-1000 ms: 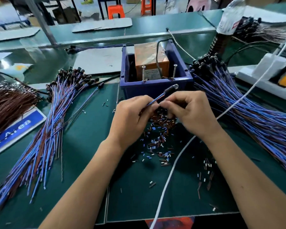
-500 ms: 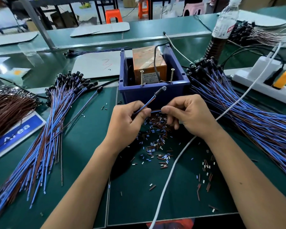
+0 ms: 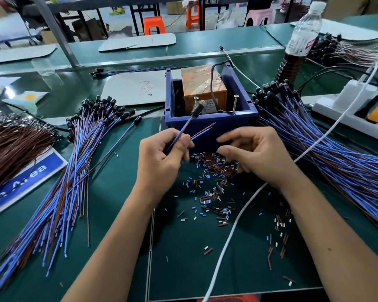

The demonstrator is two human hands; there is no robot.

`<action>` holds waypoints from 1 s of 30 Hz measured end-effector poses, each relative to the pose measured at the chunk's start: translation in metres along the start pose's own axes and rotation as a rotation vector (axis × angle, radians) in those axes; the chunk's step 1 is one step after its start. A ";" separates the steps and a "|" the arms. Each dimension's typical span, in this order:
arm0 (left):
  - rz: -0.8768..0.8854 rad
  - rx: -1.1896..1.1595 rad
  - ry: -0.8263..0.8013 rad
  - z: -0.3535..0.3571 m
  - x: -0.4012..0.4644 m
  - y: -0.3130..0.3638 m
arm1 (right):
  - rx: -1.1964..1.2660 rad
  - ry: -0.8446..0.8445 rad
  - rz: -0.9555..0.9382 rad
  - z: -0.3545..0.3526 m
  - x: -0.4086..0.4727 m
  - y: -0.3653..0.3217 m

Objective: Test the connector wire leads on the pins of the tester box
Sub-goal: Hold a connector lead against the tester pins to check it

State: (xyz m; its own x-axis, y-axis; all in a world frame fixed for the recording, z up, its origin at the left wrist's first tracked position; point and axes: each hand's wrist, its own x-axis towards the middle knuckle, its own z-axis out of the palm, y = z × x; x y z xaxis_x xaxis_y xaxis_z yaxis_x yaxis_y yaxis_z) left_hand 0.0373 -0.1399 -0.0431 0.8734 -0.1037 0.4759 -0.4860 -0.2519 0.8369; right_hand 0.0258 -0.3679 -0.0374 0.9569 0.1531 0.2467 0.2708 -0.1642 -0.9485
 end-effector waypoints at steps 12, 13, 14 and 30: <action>0.113 -0.037 0.258 0.027 -0.009 0.012 | 0.506 0.194 -0.057 0.047 0.001 -0.008; 0.139 -0.016 0.314 0.027 -0.009 0.012 | 0.515 0.197 -0.078 0.045 0.002 -0.008; 0.158 -0.003 0.361 0.027 -0.008 0.013 | 0.520 0.208 -0.095 0.042 0.003 -0.008; 0.042 -0.080 0.409 0.029 -0.006 0.011 | 0.062 0.608 -0.143 0.032 0.003 0.000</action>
State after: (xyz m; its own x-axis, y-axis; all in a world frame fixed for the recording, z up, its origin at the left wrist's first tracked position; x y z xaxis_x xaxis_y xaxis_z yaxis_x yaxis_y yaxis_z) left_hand 0.0279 -0.1697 -0.0443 0.7756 0.2825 0.5645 -0.5359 -0.1780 0.8253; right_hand 0.0256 -0.3360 -0.0429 0.8048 -0.4156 0.4237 0.4118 -0.1231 -0.9029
